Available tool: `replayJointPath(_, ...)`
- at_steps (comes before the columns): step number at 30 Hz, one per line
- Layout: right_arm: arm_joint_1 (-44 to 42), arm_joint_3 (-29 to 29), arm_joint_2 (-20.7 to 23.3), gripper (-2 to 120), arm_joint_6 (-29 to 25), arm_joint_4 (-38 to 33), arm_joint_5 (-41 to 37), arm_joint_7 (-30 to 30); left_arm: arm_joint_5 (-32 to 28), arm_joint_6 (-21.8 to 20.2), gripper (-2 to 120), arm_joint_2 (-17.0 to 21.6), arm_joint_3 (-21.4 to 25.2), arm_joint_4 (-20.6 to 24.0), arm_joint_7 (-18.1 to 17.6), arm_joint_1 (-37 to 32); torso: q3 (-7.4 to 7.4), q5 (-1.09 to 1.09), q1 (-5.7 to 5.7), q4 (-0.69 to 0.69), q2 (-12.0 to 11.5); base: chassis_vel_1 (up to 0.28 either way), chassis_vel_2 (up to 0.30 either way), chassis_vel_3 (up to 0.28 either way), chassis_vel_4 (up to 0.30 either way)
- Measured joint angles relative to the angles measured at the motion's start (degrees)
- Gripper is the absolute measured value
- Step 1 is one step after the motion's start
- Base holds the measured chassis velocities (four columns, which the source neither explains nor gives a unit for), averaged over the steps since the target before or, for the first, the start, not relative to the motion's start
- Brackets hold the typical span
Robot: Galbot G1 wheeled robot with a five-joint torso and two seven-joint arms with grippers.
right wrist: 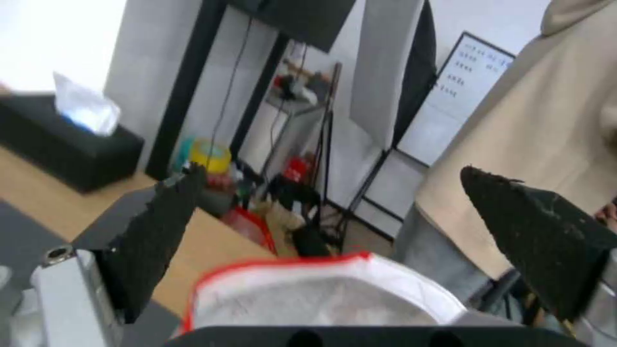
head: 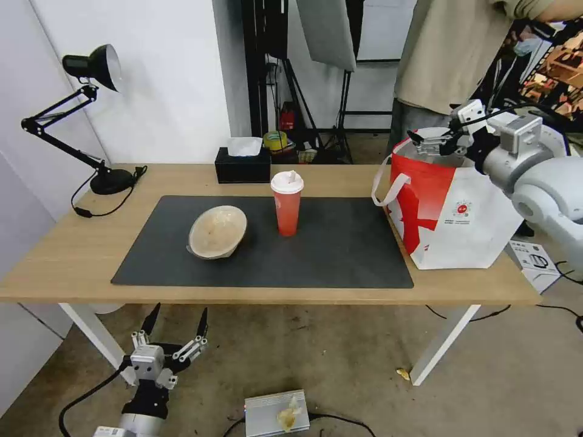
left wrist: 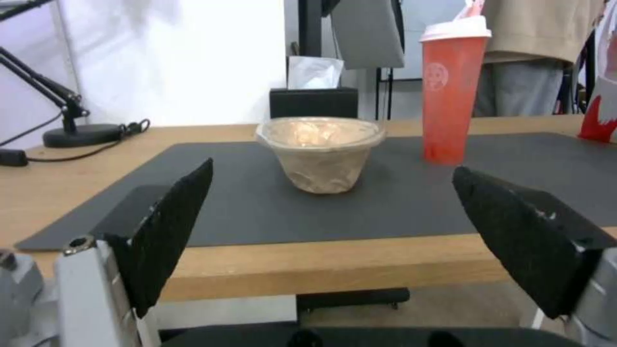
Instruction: Pick up the trash from the table and place it into the takeout bag.
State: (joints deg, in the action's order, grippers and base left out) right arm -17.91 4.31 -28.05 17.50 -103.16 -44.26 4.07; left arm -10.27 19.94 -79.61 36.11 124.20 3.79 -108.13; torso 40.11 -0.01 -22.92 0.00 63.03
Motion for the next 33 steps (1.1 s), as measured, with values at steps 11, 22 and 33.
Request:
replayJointPath(11,-2.6,2.8,-5.2,99,-9.3,-2.0,-0.9,6.1,0.0,0.2,100,-0.6,0.5,0.8,0.3,-0.1,0.0,0.0,0.0,0.0,0.0,0.0,0.0,0.0,0.0)
replayJointPath(22,-4.7,3.9,-9.9,98,-12.6,-2.6,0.9,9.7,-0.1,0.2,100,-1.9,1.2,1.9,0.3,-0.1,0.0,0.0,0.0,-0.01,0.0,0.0,0.0,0.0,0.0)
replayJointPath(33,-8.2,2.1,-12.6,99,-15.7,-3.8,4.9,10.9,-0.2,0.2,100,-3.2,3.1,2.6,0.3,-0.2,0.0,0.01,0.0,0.01,0.0,0.0,0.0,0.0,0.0)
